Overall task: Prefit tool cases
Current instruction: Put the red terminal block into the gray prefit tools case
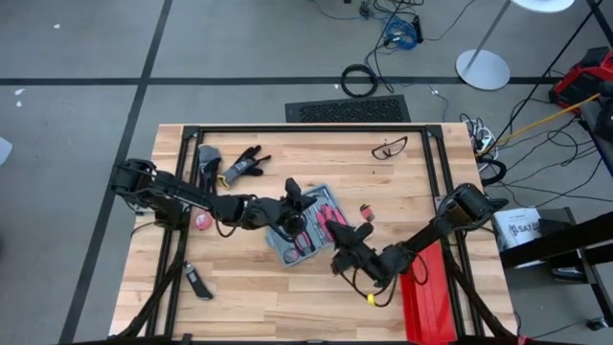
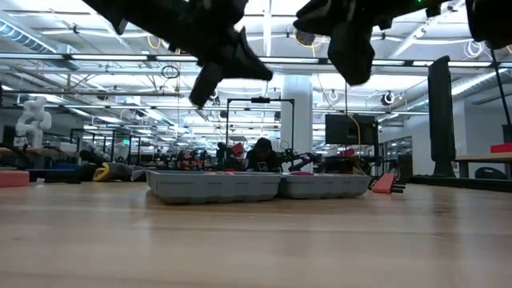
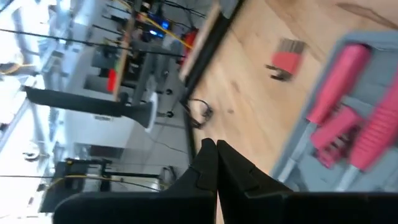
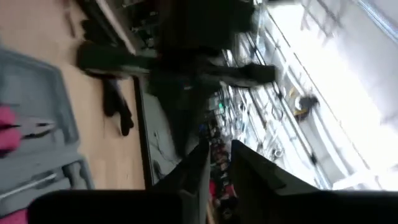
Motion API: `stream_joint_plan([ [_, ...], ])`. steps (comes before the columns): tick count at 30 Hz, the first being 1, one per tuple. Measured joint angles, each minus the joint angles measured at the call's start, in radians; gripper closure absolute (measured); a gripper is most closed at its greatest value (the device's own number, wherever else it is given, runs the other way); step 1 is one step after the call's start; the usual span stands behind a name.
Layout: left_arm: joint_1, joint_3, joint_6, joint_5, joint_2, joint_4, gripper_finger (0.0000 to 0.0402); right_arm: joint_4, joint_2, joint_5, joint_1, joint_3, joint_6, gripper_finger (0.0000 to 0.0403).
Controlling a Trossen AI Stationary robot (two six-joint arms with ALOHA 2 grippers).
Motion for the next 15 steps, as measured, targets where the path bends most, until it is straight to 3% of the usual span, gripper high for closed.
stream_joint_plan([
  [4,0.040,0.000,-0.140,0.006,0.000,-0.109,0.0401,0.102,-0.050,0.005,-0.031,-0.025,0.009,0.0374],
  [8,0.130,-0.002,-0.394,0.015,-0.017,-0.183,0.0401,0.105,-0.137,-0.003,-0.123,-0.040,0.024,0.0400],
  [10,0.194,-0.001,-0.575,0.136,-0.027,-0.193,0.0401,0.106,-0.186,-0.009,-0.212,-0.040,0.076,0.0399],
  [13,0.300,0.010,-0.822,0.431,-0.024,-0.215,0.0401,0.087,-0.248,-0.006,-0.383,-0.040,0.262,0.0400],
  [15,0.363,0.034,-0.931,0.623,-0.024,-0.252,0.0401,-0.023,-0.293,0.085,-0.485,-0.040,0.413,0.0402],
])
